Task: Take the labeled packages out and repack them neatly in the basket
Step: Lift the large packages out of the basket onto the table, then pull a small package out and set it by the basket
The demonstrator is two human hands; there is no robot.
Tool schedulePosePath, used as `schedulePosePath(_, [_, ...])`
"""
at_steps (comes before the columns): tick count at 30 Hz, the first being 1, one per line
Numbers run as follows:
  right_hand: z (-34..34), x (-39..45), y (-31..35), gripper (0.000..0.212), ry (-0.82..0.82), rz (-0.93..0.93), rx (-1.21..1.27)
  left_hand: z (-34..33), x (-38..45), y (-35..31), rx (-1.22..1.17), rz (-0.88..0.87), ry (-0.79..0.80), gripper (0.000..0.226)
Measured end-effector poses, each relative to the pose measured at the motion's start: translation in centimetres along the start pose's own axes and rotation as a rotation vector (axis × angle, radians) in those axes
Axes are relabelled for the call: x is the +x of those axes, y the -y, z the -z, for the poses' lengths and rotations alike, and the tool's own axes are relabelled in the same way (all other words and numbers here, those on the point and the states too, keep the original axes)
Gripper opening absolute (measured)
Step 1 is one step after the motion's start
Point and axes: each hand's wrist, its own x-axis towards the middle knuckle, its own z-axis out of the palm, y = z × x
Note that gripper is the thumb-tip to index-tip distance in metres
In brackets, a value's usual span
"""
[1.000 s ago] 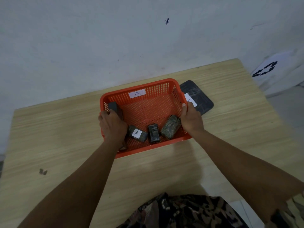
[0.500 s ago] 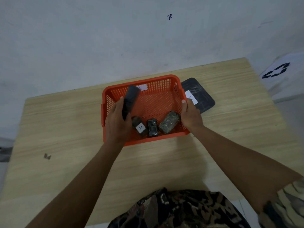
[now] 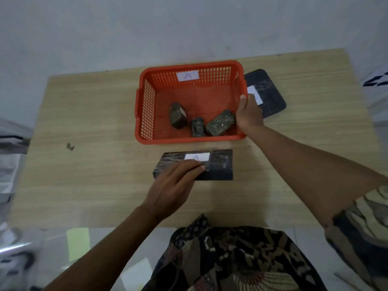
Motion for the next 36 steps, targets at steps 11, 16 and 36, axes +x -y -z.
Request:
schedulePosePath(11, [0.1,-0.9,-0.5,0.04,0.001,0.002,0.031,-5.4,-3.1,0.9,-0.022,0.115,0.252,0.043])
schedulePosePath(16, [0.0,-1.4,-0.8,0.041,-0.023,0.016,0.012,-6.5,-3.6,1.6,0.019,0.057,0.275,0.049])
schedulePosePath(36, [-0.1,-3.4,-1.1,0.052,-0.214,0.538,-0.34,-4.3,-1.4,4.6,0.119,0.076,0.107,0.039])
